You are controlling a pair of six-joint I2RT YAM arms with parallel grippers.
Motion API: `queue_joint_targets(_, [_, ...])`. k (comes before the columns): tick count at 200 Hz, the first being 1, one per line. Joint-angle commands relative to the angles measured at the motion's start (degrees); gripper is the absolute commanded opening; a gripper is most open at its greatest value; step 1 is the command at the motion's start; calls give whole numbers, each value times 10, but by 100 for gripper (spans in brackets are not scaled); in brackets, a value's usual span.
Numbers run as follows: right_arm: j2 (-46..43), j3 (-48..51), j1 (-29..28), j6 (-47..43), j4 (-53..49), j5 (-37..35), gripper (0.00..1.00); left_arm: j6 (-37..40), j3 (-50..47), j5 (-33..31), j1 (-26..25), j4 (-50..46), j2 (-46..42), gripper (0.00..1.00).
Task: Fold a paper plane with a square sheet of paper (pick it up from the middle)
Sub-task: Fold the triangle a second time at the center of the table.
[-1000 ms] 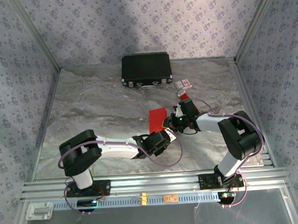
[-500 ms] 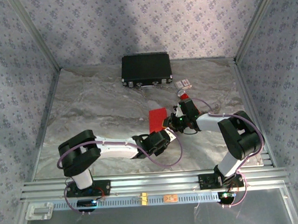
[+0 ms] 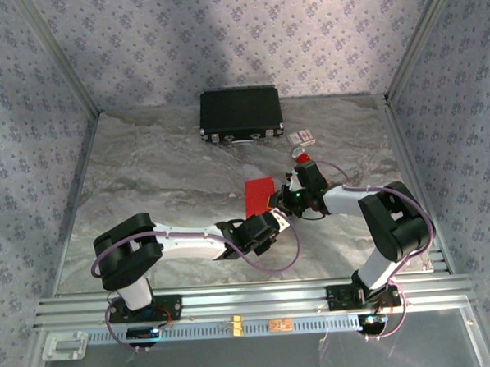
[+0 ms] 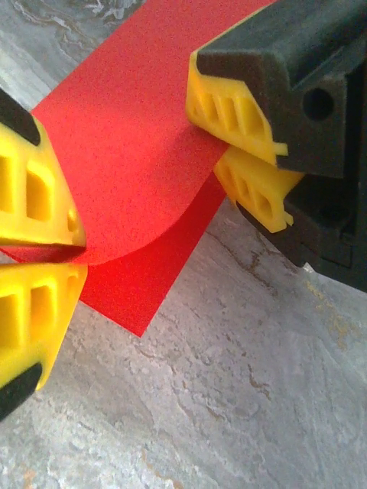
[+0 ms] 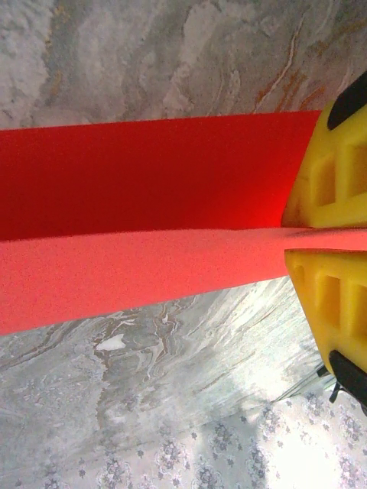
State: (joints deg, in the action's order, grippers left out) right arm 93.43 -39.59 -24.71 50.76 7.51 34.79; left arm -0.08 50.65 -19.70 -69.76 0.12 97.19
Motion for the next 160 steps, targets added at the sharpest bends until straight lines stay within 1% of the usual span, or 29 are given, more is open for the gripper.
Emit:
queue_joint_targets(1, [-9,0,2,7,-7,0,15,-9,5,12,7,2,-18,4])
queue_joint_targets(16, [-10,0,2,7,-8,-1,16,-15,4,25,11,2,-22,0])
queue_joint_targets(27, [-14,2,2,5,-11,-5,18,-22,3,41,18,2,-28,0])
queue_joint_targets(34, [-19,1,2,3,-19,-10,20,-29,2,60,25,0,-33,0])
queue_joint_targets(48, [-42,-4,2,-12,-59,-41,26,-58,-3,128,50,0,-47,0])
queue_joint_targets(54, [-58,-7,1,-19,-85,-62,32,-75,-9,161,63,8,-54,0])
queue_joint_targets(55, [-61,-7,1,-23,-95,-69,35,-77,-10,166,65,9,-56,0])
queue_joint_targets(65, [-86,-9,3,-33,-133,-103,43,-109,-23,224,91,30,-67,0])
queue_joint_targets(78, [-117,-5,7,-43,-171,-141,46,-157,-44,307,130,67,-78,0])
queue_joint_targets(87, [-135,0,11,-46,-190,-160,47,-187,-57,352,153,91,-82,0])
queue_joint_targets(99, [-153,7,14,-48,-205,-166,47,-217,-73,402,177,123,-84,0])
queue_joint_targets(109, [-165,13,14,-50,-200,-154,46,-234,-81,428,191,139,-82,0])
queue_joint_targets(117, [-168,19,12,-49,-192,-141,43,-243,-85,442,198,147,-80,0])
queue_joint_targets(139, [-157,28,-4,-42,-155,-97,31,-260,-98,456,208,163,-75,0])
queue_joint_targets(151, [-145,31,-19,-30,-135,-91,23,-265,-102,457,211,167,-74,0])
queue_joint_targets(160, [-136,35,-28,-19,-113,-87,20,-266,-103,457,210,166,-73,1])
